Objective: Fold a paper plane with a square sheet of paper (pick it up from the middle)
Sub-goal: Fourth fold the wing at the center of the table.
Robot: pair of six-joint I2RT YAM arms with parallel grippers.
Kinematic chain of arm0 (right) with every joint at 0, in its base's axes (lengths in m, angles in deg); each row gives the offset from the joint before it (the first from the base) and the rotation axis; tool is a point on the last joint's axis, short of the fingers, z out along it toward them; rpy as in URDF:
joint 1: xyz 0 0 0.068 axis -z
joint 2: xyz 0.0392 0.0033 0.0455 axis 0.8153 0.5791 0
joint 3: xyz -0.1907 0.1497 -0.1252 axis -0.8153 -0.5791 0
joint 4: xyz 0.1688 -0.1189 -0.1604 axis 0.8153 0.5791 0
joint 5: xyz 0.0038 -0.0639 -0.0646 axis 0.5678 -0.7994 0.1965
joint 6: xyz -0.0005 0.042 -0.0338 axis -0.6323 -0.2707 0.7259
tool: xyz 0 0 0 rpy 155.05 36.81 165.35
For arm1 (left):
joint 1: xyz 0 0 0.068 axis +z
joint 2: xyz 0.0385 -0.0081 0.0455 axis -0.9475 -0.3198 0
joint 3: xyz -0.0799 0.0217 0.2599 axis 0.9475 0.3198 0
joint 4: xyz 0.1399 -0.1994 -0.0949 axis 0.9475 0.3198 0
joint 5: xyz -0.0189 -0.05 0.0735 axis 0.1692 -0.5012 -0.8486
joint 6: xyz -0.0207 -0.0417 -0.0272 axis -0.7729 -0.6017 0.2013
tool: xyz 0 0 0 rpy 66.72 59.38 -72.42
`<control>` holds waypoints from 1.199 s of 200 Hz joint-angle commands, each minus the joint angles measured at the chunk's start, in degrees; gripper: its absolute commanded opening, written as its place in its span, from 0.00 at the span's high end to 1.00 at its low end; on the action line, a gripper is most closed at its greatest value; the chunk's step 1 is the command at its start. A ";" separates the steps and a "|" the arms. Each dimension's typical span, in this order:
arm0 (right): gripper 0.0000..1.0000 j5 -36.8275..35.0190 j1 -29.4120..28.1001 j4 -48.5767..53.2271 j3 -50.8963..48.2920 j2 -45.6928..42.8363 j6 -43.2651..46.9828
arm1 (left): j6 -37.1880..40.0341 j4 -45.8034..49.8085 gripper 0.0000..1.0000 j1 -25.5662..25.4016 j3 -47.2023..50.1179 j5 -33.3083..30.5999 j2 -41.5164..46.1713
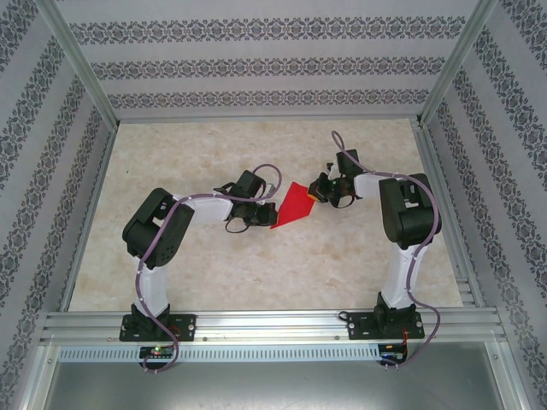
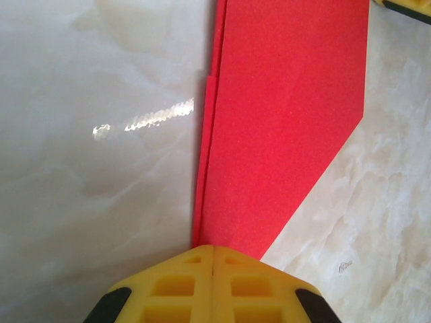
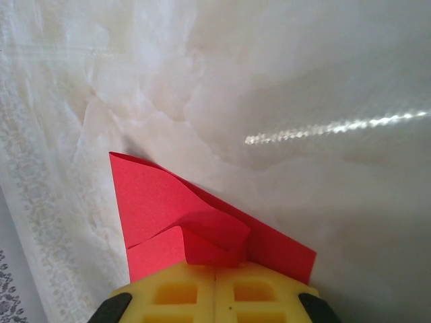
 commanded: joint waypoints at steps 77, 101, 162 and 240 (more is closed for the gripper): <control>0.93 -2.51 -2.31 -9.22 -6.19 -10.78 -2.08 | 0.75 10.03 1.00 0.21 1.02 -1.98 -3.05; 0.93 -1.74 -5.98 -8.82 -6.29 -8.94 -2.03 | 0.66 10.24 1.00 0.22 0.94 -2.14 -3.05; 0.93 -0.13 -8.00 -5.59 -4.61 -2.20 0.96 | 0.49 11.68 1.00 0.20 0.47 -2.65 -3.53; 0.93 -2.68 -1.62 -5.76 -1.77 0.34 0.73 | 0.48 13.00 1.00 0.20 0.80 -2.85 -3.94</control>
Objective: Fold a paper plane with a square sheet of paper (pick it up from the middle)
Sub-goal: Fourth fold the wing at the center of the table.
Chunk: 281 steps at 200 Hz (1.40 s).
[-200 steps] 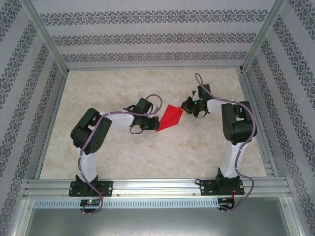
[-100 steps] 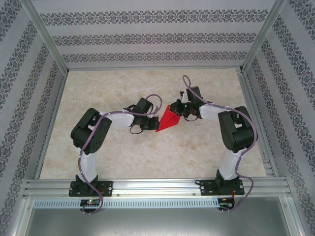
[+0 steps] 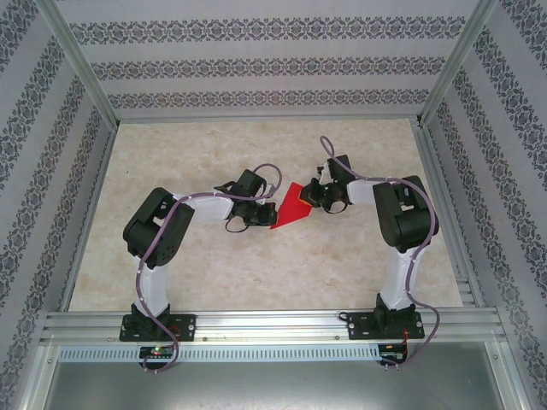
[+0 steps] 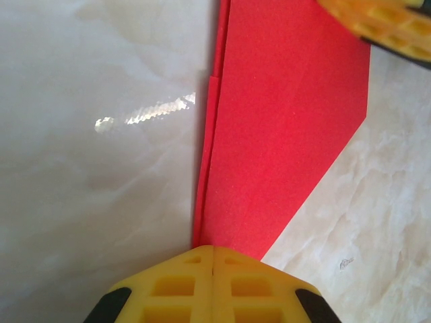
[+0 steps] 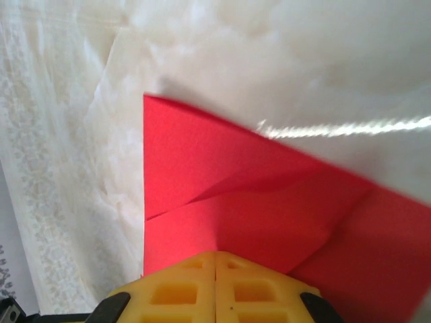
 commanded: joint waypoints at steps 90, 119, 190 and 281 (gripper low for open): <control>0.93 -5.47 8.95 1.63 6.37 4.33 2.22 | 0.57 10.75 1.00 0.20 2.23 -2.61 -3.93; 0.93 -6.00 10.24 2.57 7.58 4.48 2.66 | 0.57 10.67 1.00 0.17 2.38 -2.58 -3.97; 0.93 -2.48 7.98 1.15 4.43 -4.30 1.48 | 0.57 10.04 1.00 0.18 1.77 -2.08 -3.97; 0.93 -1.53 -7.46 -6.06 -4.31 -5.28 -5.68 | 0.44 8.39 1.00 0.16 1.55 -1.16 -3.46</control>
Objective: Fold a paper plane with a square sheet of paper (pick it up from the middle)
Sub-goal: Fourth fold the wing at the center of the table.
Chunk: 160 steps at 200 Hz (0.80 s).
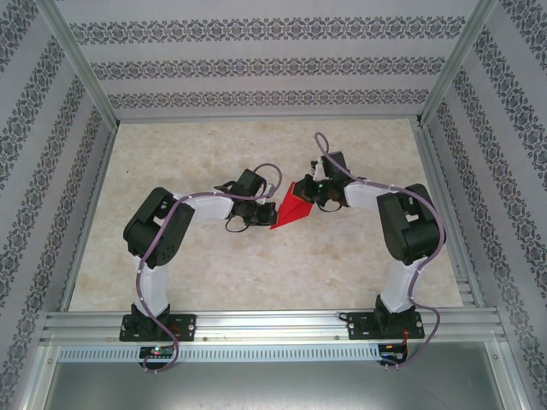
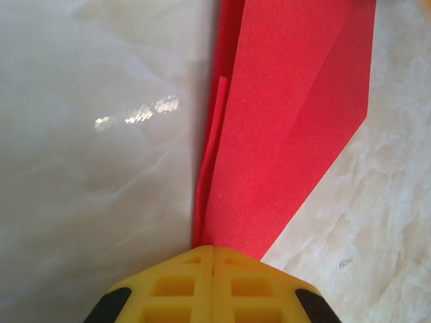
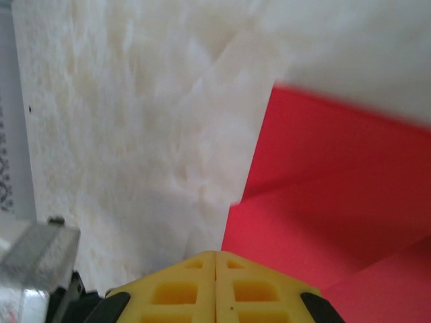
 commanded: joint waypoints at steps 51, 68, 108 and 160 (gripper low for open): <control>0.93 1.10 -3.98 -5.39 -2.81 5.33 -4.24 | 1.50 6.11 1.00 0.19 1.75 0.77 -2.01; 0.93 0.35 -3.98 -3.15 -2.47 5.85 -3.13 | 2.68 4.68 1.00 0.28 1.38 2.26 -0.71; 0.93 -0.95 -3.58 1.42 -2.32 6.91 -0.34 | 4.45 -3.41 0.92 0.50 0.69 7.98 3.14; 0.94 -1.05 -3.55 2.51 -2.50 7.48 0.30 | 5.80 -5.11 0.88 0.53 -0.44 8.50 -0.25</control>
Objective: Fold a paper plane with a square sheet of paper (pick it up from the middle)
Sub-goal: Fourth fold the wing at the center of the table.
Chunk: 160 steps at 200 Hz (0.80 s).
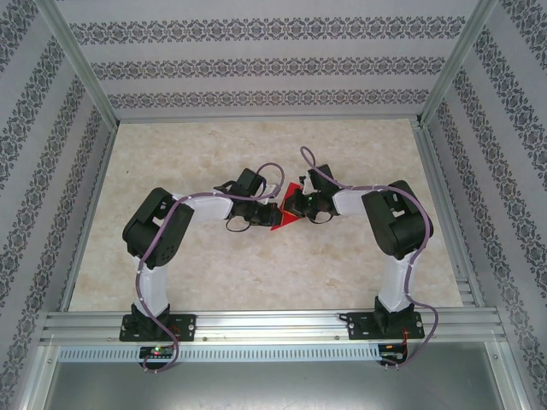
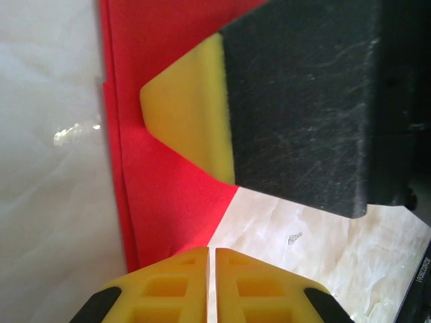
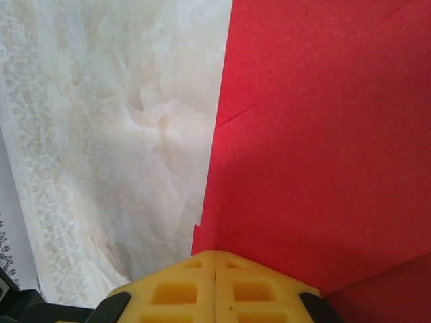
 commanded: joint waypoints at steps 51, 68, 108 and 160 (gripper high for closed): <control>0.94 -2.60 0.43 6.74 -0.26 3.20 2.90 | 5.95 3.14 0.90 0.42 -0.37 -2.18 -2.54; 0.94 -2.87 0.61 7.42 -0.28 3.34 3.26 | 6.57 4.09 0.91 0.57 0.87 -2.62 -2.63; 0.94 -3.18 1.27 8.38 -0.39 3.44 3.73 | 6.98 3.10 0.93 0.84 6.71 -1.73 -0.52; 0.94 -2.76 1.26 8.31 -0.99 3.01 3.49 | 7.81 5.29 0.97 0.65 11.86 -1.20 6.20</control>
